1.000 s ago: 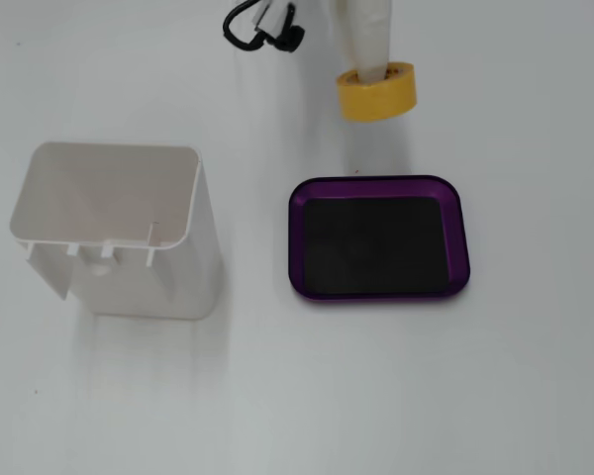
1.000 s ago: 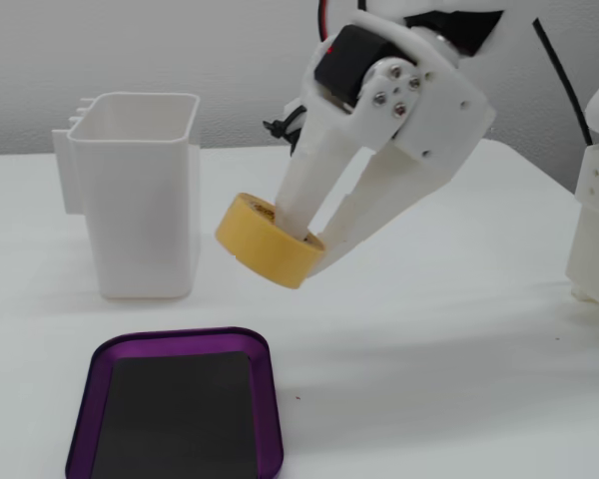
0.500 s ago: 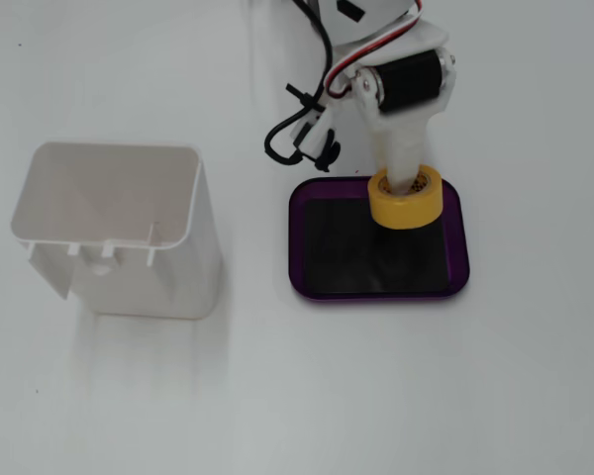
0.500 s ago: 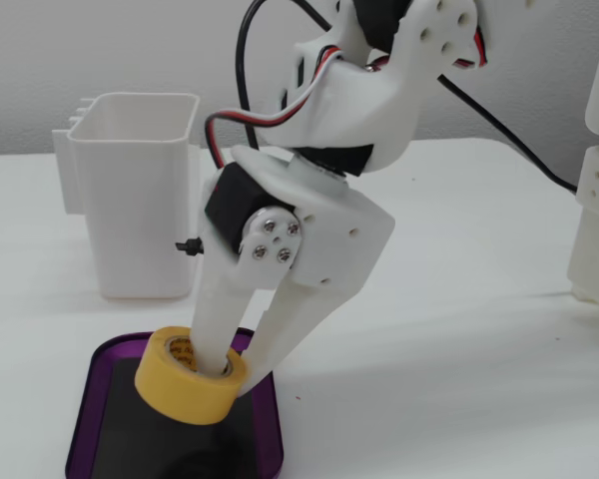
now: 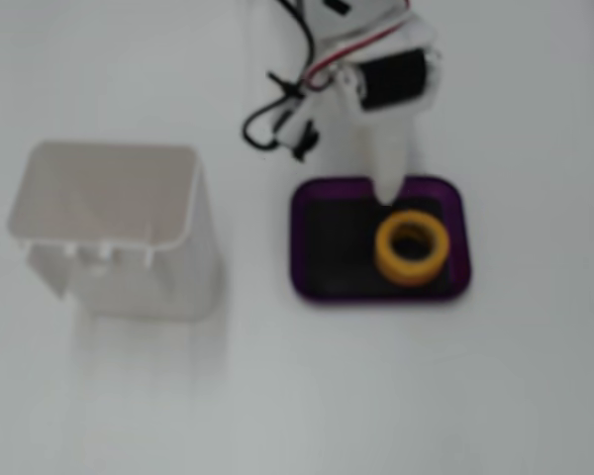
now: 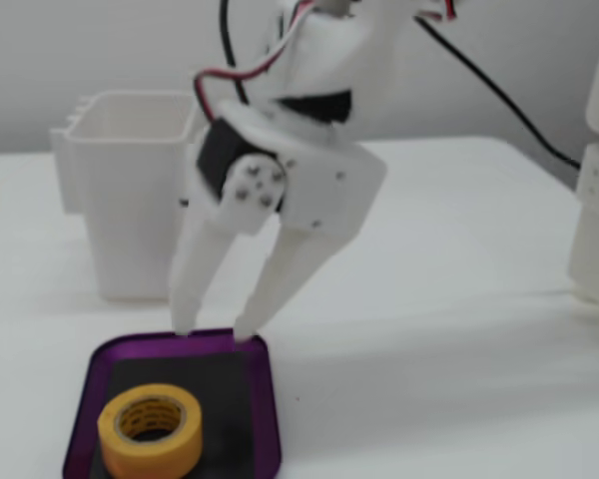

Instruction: Pick up the yellow tape and place it in the box.

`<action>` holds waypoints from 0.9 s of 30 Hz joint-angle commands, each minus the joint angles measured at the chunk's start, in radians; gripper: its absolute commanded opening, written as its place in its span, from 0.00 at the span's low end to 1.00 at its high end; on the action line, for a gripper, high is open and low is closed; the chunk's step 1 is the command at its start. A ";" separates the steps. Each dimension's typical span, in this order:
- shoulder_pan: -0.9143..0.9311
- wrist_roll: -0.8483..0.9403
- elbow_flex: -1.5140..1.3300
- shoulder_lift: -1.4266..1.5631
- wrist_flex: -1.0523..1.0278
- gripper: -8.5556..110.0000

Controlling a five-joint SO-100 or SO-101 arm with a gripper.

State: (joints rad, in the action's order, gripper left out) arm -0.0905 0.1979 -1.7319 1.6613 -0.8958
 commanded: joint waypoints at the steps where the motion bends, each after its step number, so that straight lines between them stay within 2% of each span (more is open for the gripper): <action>1: 0.018 -0.006 0.075 0.210 -0.160 0.16; 7: 0.025 -0.009 0.046 0.588 -0.370 0.16; 11: 0.025 -0.009 -0.132 0.842 -0.445 0.16; 23: 0.026 -0.014 -0.927 1.601 -0.337 0.16; 27: 0.058 -0.149 -1.072 1.813 -0.336 0.16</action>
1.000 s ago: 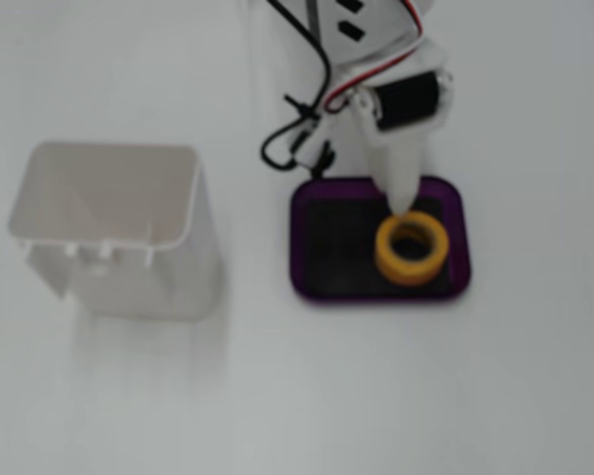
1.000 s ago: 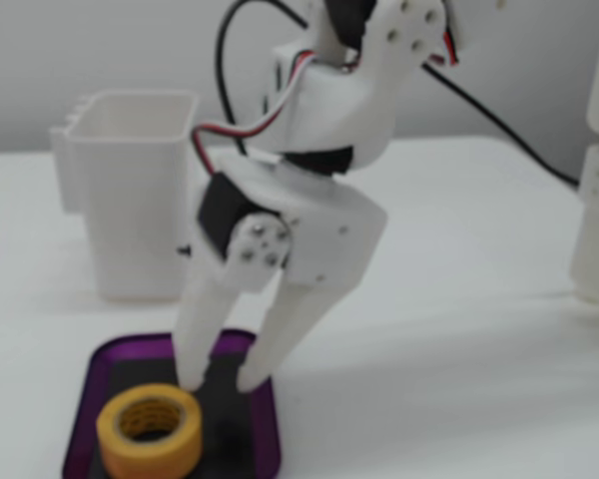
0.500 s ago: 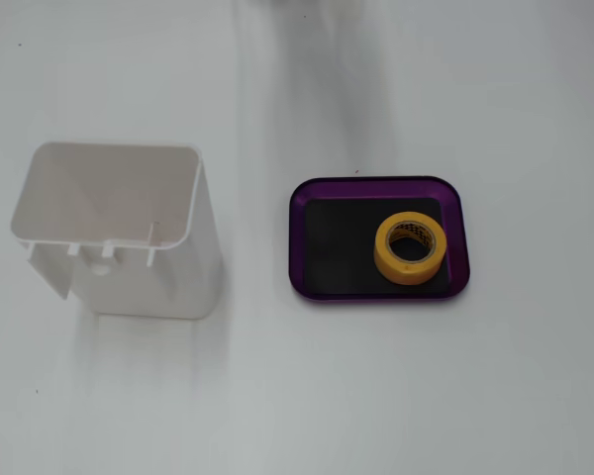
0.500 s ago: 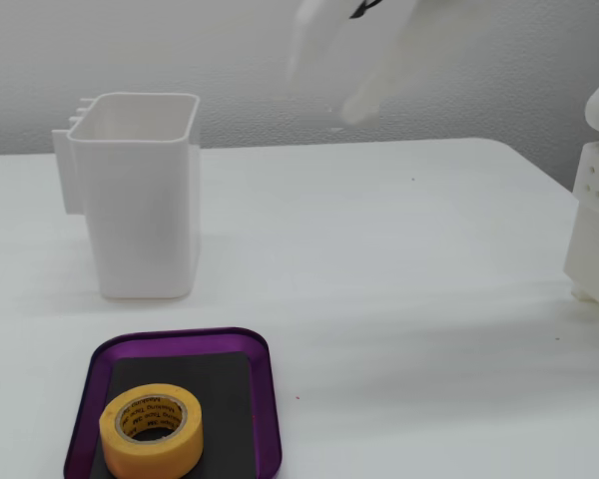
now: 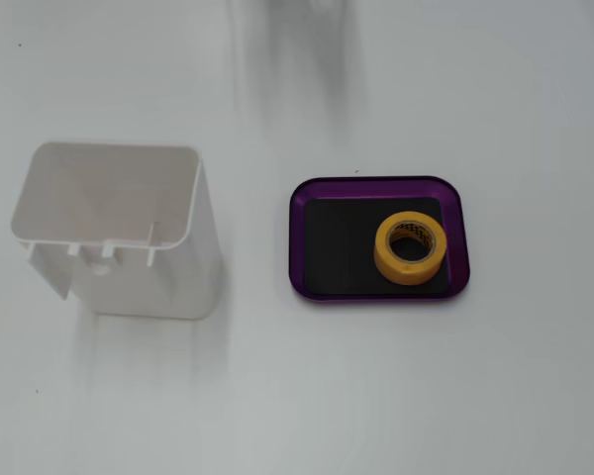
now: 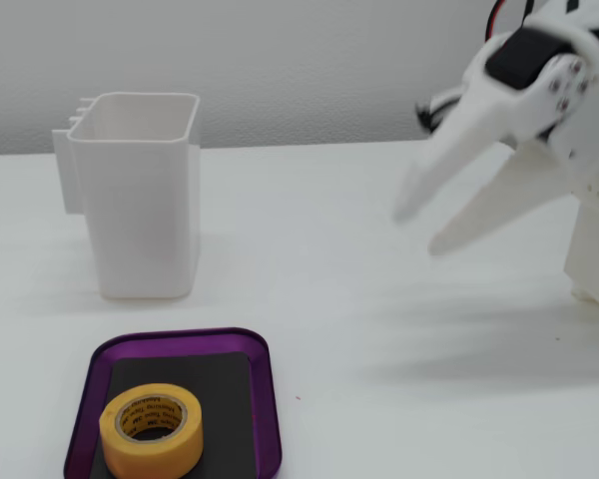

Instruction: Pick up the yellow tape and place it in the box.

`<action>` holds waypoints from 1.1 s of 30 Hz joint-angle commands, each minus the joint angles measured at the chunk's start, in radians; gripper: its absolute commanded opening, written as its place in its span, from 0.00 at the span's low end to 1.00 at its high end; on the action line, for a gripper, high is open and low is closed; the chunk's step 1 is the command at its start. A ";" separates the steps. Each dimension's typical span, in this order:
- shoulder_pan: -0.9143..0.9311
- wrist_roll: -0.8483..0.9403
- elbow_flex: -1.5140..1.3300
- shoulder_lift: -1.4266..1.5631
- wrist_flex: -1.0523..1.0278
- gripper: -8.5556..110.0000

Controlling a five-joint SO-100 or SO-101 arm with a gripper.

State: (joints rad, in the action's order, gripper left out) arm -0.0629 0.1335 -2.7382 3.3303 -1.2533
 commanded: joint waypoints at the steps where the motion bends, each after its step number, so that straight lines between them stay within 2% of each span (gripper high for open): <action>1: 0.049 -0.117 -0.084 0.152 0.021 0.16; 4: 0.084 -0.172 -0.126 0.110 0.021 0.16; 21: 0.083 -0.173 -0.307 0.084 0.021 0.15; 25: 0.087 -0.170 -0.307 0.084 0.021 0.06; 33: 0.083 -0.166 -0.308 0.084 0.021 0.07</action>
